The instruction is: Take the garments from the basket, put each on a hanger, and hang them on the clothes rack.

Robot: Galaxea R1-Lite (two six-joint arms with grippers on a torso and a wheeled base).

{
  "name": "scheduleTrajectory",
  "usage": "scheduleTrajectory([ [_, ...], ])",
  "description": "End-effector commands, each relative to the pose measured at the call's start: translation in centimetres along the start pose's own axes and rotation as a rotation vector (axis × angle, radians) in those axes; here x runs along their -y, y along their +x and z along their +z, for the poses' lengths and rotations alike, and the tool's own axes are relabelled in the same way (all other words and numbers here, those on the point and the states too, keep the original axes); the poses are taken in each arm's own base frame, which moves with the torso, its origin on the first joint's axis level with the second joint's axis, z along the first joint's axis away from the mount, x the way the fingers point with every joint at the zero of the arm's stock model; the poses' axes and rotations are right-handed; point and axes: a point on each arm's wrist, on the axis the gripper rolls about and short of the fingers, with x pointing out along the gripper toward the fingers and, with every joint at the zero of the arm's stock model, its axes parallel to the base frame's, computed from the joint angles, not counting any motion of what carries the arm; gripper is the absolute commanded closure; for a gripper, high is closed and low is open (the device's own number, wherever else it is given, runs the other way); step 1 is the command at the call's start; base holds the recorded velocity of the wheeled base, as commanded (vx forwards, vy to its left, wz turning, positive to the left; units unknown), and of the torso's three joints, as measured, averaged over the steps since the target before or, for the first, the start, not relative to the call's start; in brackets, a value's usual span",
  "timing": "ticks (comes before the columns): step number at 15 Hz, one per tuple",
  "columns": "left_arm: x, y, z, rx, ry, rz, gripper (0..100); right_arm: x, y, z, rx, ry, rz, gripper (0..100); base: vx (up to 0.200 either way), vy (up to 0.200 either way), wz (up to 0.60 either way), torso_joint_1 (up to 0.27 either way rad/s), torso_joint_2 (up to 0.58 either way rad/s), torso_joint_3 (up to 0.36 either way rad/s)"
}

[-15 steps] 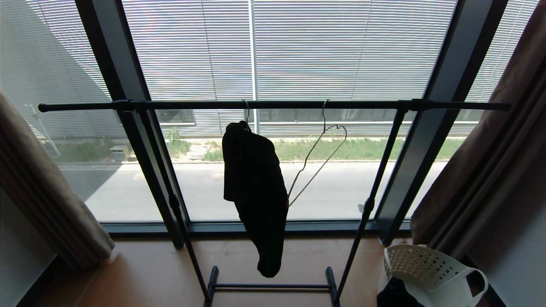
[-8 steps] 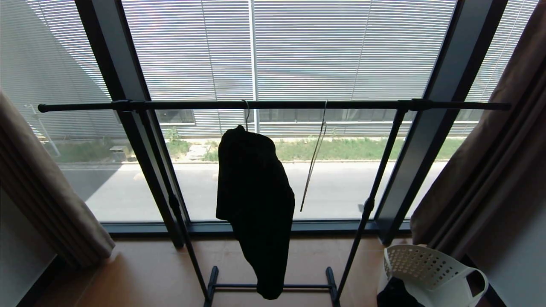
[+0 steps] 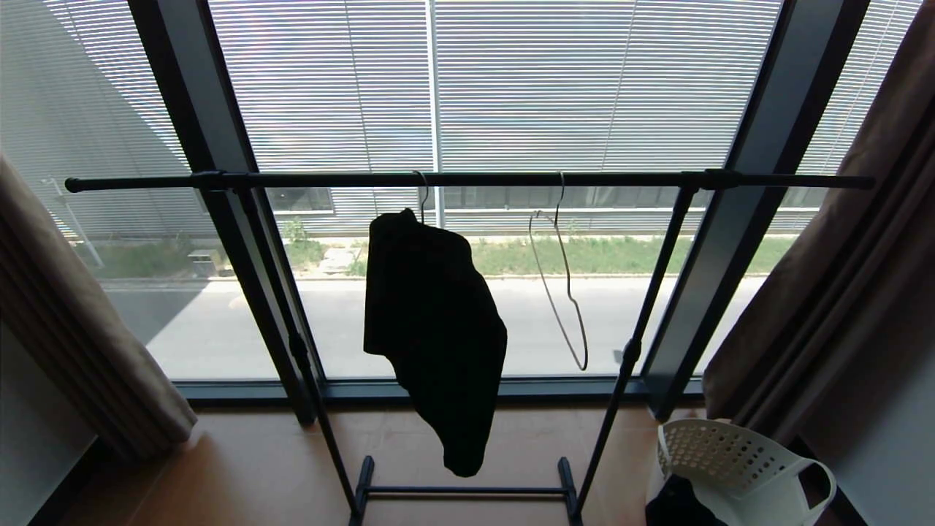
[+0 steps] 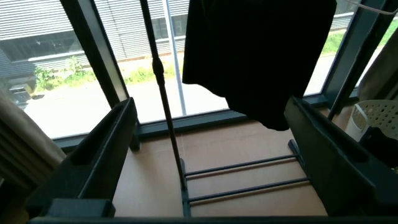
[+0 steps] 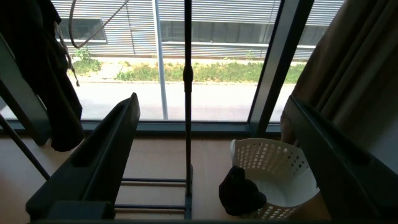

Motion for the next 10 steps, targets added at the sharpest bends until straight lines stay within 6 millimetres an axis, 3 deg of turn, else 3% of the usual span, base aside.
scheduleTrajectory([
  [1,0.00,0.00,0.07,0.004,0.011,-0.006,0,0.00,-0.02,-0.01,0.002,-0.001,0.001,0,0.000,0.000,0.00,0.000,0.00,0.000],
  [10,-0.23,0.00,0.05,-0.008,-0.063,0.098,0,0.00,-0.02,-0.01,0.002,-0.008,0.001,0,0.000,0.000,0.00,0.000,0.00,0.000],
])
